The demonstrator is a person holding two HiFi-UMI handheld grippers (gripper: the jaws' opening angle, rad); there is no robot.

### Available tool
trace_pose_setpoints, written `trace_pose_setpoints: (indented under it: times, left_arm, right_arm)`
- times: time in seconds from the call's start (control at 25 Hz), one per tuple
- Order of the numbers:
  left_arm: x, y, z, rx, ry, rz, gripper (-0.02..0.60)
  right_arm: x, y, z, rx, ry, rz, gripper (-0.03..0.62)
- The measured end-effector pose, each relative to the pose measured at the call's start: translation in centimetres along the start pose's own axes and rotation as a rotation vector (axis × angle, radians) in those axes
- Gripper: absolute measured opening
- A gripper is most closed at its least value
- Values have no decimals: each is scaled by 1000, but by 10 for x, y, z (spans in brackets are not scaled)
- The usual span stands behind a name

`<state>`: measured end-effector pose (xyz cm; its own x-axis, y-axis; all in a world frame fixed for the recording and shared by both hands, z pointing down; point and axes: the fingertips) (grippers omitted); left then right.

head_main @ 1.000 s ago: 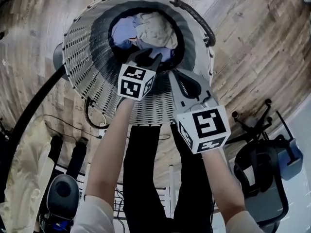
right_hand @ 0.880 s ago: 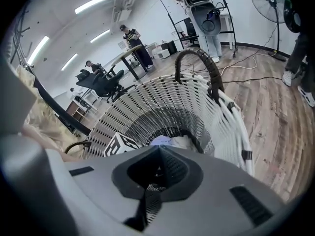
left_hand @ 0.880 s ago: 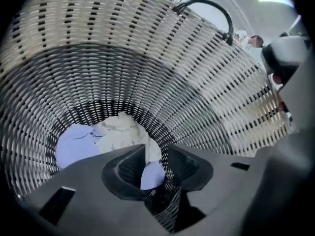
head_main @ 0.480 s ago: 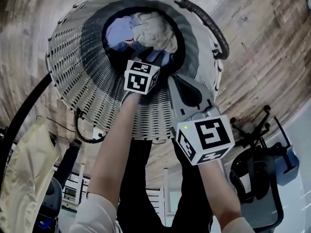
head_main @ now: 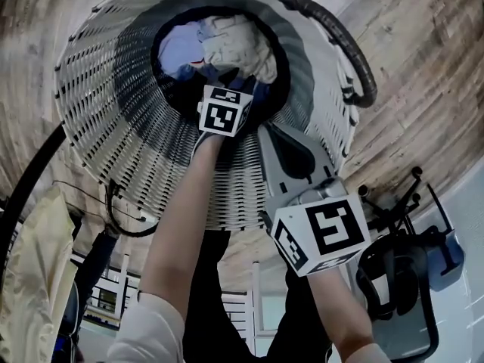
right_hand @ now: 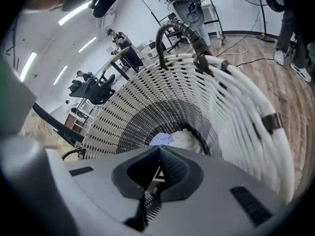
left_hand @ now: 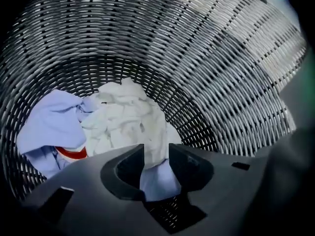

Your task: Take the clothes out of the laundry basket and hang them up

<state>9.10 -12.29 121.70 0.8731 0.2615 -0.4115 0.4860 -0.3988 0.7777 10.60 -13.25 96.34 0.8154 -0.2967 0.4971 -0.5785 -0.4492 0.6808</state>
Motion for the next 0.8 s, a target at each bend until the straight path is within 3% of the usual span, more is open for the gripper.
trace_pose_setpoints:
  times: [0.28, 0.8]
  left_arm:
    - [-8, 11, -9, -29, -12, 23, 152]
    - [-2, 1, -6, -48, 18, 31, 55]
  right_arm:
    - [-1, -2, -1, -1, 29, 8, 8]
    - [-2, -8, 0, 15, 19, 20, 8]
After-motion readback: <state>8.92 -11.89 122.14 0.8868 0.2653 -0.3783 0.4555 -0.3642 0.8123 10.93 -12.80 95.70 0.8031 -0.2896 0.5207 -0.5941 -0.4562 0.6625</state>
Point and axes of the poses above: the fingertips, and each gripper's own axes: y forward along the fingers, x to its right, z out of its top, and after that the axes turned 11 degrees about x, right-handed
